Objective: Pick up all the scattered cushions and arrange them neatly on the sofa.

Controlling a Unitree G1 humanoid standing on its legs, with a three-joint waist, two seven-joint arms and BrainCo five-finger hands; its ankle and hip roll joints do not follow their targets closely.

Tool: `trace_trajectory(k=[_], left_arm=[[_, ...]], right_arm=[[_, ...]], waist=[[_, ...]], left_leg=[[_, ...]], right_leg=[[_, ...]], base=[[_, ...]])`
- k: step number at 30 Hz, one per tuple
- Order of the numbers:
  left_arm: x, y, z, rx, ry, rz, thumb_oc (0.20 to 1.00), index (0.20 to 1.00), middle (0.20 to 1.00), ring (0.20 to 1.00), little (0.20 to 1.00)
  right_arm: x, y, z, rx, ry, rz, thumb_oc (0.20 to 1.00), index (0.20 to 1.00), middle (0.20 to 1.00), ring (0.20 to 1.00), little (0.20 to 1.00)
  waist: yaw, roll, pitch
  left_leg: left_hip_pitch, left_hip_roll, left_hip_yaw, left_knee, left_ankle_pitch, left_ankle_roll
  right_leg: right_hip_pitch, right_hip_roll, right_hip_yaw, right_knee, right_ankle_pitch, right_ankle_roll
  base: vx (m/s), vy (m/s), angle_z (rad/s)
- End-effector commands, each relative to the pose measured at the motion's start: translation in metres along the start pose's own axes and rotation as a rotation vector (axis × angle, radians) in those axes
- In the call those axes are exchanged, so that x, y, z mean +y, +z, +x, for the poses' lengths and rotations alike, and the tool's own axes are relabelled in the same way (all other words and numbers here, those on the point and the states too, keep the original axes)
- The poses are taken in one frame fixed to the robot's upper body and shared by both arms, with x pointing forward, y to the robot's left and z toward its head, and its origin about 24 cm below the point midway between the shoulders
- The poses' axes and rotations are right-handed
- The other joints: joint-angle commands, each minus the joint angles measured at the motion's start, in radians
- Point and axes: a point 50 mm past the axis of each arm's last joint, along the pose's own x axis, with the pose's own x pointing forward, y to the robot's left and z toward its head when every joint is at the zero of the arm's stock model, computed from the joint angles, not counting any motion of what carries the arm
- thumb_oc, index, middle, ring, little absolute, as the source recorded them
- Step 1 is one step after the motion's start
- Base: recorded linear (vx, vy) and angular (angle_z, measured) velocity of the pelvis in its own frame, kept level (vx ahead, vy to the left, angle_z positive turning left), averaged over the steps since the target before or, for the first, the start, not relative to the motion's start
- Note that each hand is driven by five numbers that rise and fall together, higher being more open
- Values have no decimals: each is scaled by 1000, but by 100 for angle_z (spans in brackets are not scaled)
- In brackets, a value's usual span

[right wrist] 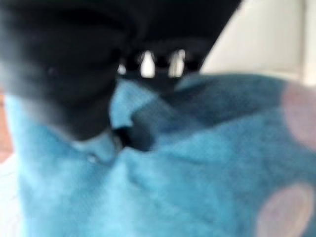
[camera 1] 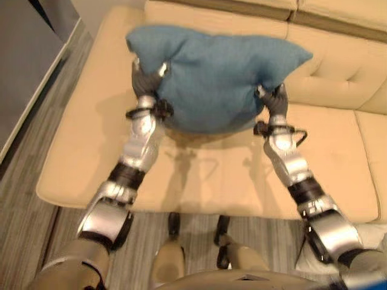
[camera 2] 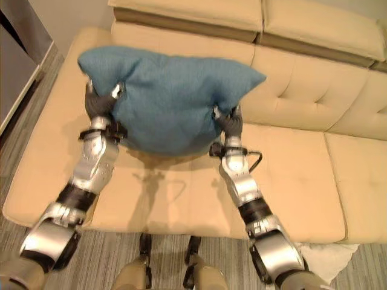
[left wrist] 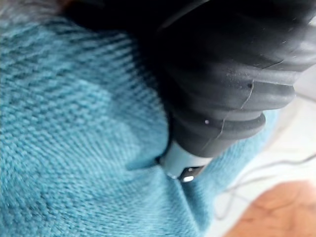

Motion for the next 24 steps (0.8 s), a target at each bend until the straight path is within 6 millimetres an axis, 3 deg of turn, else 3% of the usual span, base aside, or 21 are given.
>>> trace_trajectory(k=[1, 8, 17, 24], left_arm=[[-70, 46, 12, -210, -264, -36, 200, 200, 200, 200, 200], [-75, 68, 35, -246, -263, -3, 200, 200, 200, 200, 200], [-79, 62, 35, -215, -269, -21, 200, 200, 200, 200, 200], [-92, 74, 33, -257, -303, -64, 200, 200, 200, 200, 200]], right_arm=[[52, 69, 7, -311, 182, 102, 200, 200, 200, 200, 200], [55, 82, 25, -339, 170, 39, 200, 200, 200, 200, 200], [49, 90, 31, -370, 155, -15, 200, 200, 200, 200, 200], [40, 110, 36, -456, 117, -26, 200, 200, 200, 200, 200]], waist=[[21, 48, -8], [9, 62, 22], [-7, 56, 27], [-22, 36, 12]], left_leg=[[101, 43, -77, -28, -66, -66], [24, 38, -97, -58, -30, -78], [-23, 39, -105, -61, -24, -85], [-29, 50, -100, -63, -30, -89]], right_leg=[[63, -18, -29, 33, -75, 139], [-25, -31, -39, 63, -72, 141], [-75, -32, -44, 72, -67, 143], [-79, -19, -38, 52, -61, 149]], base=[[0, 0, 0], [6, 36, 3], [25, 5, 4], [43, -10, -1]])
